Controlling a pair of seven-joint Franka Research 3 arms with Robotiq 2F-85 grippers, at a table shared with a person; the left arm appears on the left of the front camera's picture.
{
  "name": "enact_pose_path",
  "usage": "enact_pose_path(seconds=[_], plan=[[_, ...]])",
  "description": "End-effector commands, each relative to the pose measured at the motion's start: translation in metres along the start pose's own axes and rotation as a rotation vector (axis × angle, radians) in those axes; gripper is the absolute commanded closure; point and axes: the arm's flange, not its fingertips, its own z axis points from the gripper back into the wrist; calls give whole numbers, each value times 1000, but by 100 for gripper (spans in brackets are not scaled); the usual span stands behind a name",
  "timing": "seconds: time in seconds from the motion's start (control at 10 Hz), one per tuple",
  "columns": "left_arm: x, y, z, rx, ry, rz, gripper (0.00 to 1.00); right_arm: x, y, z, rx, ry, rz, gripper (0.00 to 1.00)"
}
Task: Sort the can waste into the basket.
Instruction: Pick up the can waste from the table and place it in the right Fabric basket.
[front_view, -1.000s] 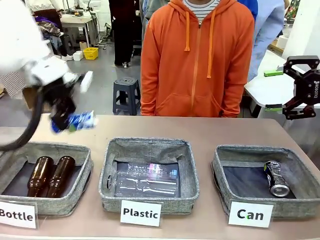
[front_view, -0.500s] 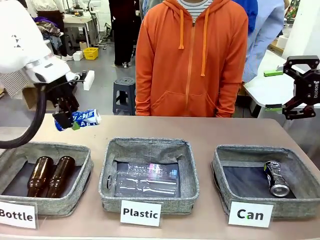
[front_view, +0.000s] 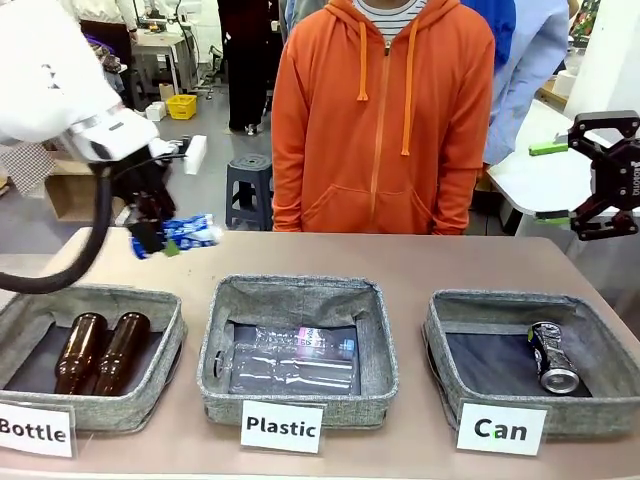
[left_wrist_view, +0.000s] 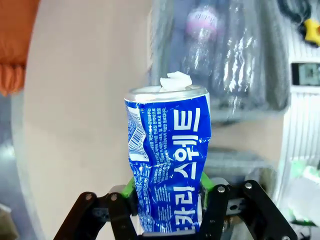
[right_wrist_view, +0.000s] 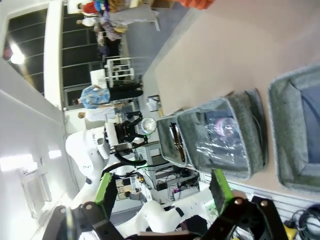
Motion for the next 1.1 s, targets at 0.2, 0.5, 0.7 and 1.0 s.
enact_pose_path(seconds=[0.2, 0.5, 0.7, 1.0], plan=[[151, -63, -17, -43, -179, -67, 61, -18, 41, 118, -211, -6, -13, 0], [257, -81, -51, -156, -238, -30, 61, -34, 29, 202, -294, -48, -10, 0], [323, -88, -92, -179, -241, -59, 61, -45, 10, 237, -306, -67, -2, 0], [417, -89, -148, -174, -221, -72, 61, -48, 17, 228, -302, -78, -28, 0]])
